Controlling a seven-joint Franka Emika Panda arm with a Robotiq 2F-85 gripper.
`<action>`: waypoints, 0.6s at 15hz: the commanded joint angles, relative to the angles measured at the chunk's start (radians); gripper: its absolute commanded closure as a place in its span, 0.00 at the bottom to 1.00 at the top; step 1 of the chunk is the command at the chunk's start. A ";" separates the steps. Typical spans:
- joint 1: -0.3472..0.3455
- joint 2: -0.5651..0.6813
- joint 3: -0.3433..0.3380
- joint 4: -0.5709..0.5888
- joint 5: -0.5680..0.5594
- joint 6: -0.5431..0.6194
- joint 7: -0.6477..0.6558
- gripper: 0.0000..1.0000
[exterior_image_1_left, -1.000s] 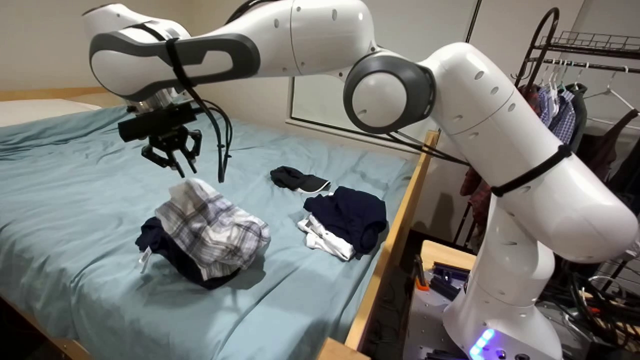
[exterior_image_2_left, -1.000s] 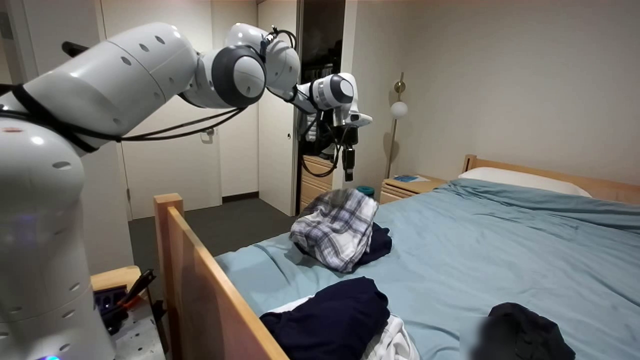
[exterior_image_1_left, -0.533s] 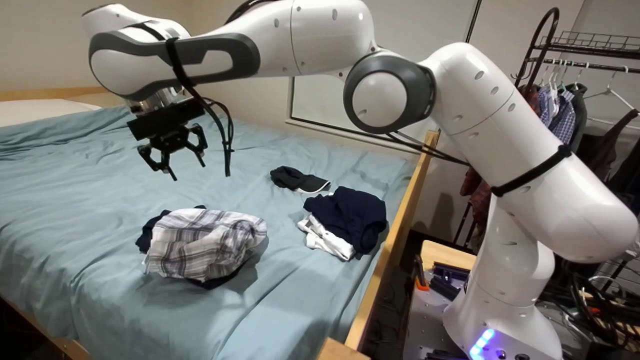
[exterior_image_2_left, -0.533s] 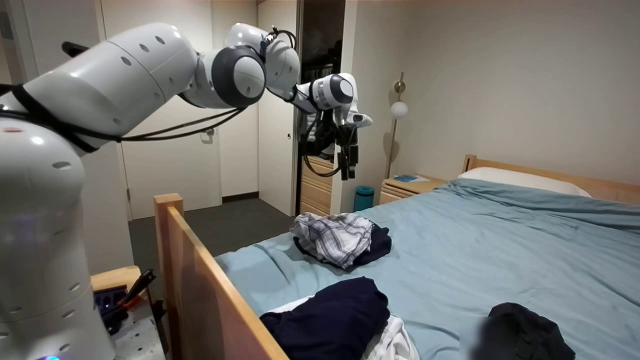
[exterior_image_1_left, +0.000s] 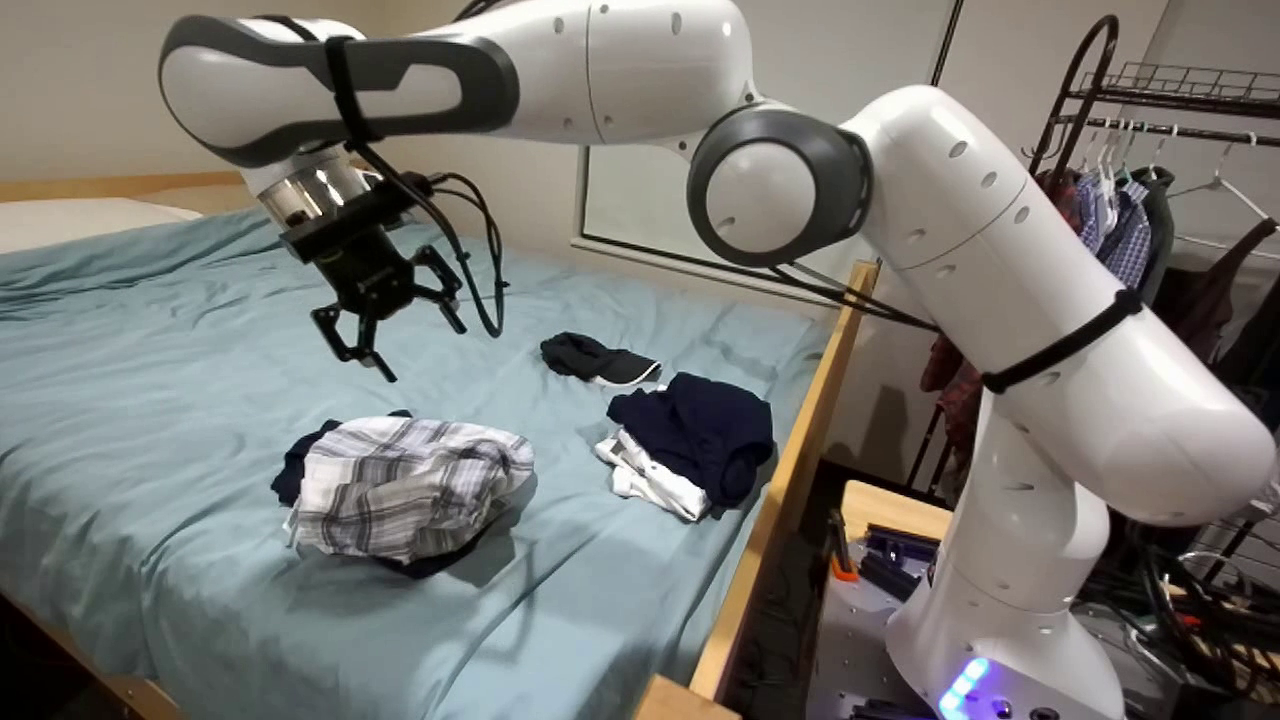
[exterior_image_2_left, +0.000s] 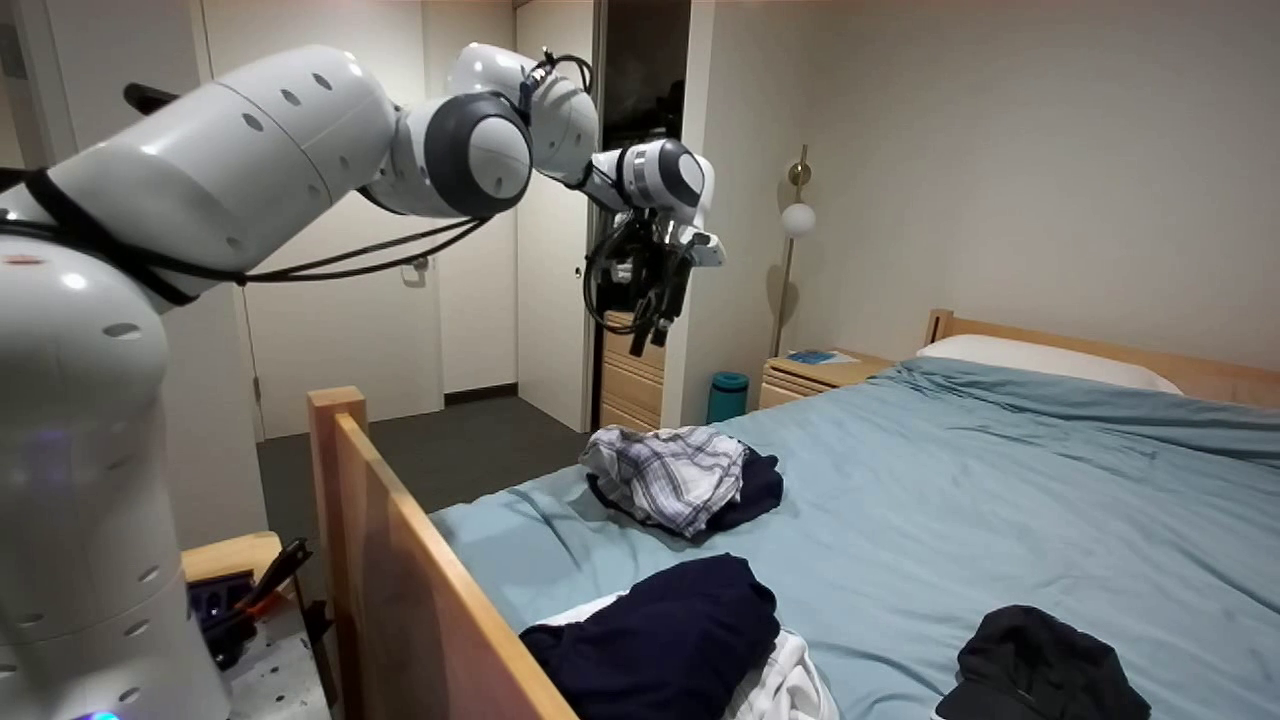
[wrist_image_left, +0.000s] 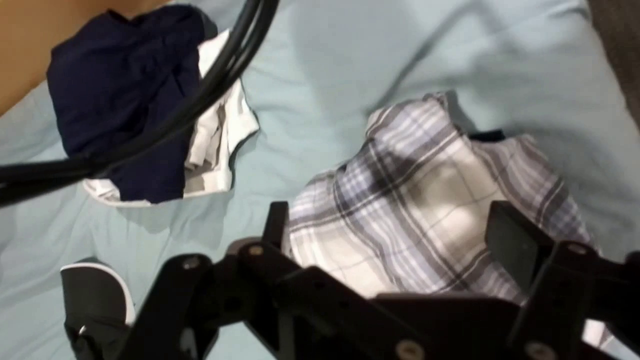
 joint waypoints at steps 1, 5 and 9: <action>-0.047 -0.011 0.036 -0.113 0.167 0.070 0.121 0.00; -0.070 -0.047 0.015 -0.342 0.307 0.260 0.235 0.00; -0.094 -0.077 0.010 -0.562 0.410 0.469 0.336 0.00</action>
